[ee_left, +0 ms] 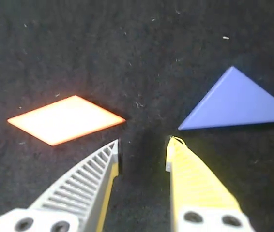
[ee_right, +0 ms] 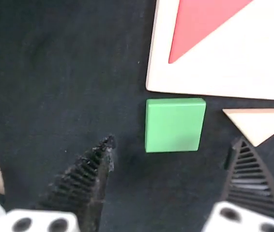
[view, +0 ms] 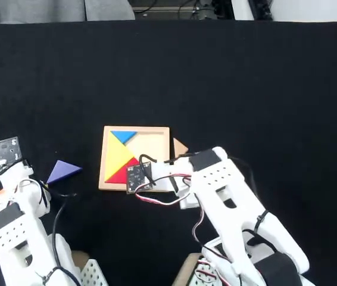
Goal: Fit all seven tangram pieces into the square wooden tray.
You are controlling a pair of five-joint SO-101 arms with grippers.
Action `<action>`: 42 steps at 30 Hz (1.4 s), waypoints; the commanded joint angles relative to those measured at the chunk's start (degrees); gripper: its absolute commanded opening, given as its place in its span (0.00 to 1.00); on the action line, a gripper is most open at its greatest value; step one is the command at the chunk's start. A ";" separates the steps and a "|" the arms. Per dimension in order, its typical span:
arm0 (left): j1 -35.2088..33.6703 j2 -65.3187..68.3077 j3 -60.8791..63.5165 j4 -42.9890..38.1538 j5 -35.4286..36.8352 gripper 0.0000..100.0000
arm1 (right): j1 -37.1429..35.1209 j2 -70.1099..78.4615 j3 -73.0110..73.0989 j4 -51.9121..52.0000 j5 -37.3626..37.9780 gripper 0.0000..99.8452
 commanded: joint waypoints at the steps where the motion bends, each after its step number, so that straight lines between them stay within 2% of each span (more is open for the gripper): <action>1: 0.13 -2.81 0.66 -0.70 0.44 0.17 | -1.05 -0.66 0.66 -3.25 -1.49 0.35; 11: 0.13 -7.82 3.03 -0.35 0.44 0.17 | -1.05 17.19 -7.16 -2.02 -4.66 0.35; 18: 0.13 -10.02 3.82 -0.35 0.44 0.17 | -0.79 22.55 -7.52 -7.47 -4.75 0.35; 25: 0.13 -10.11 4.09 -0.35 0.44 0.17 | -0.79 24.40 -8.75 -7.65 -4.75 0.35; 27: 0.13 -10.11 4.09 -0.35 0.44 0.17 | -0.88 24.40 -8.84 -7.65 -4.75 0.32; 35: 1.10 -10.11 4.26 -0.35 0.44 0.17 | -1.14 24.48 -8.84 -8.09 -4.75 0.09; 38: 2.24 -10.11 4.35 -0.35 0.35 0.17 | -1.14 22.90 -12.26 -5.54 -5.89 0.08; 42: 2.24 -10.11 4.35 -0.35 0.35 0.17 | -1.14 16.48 -25.10 0.53 -14.42 0.08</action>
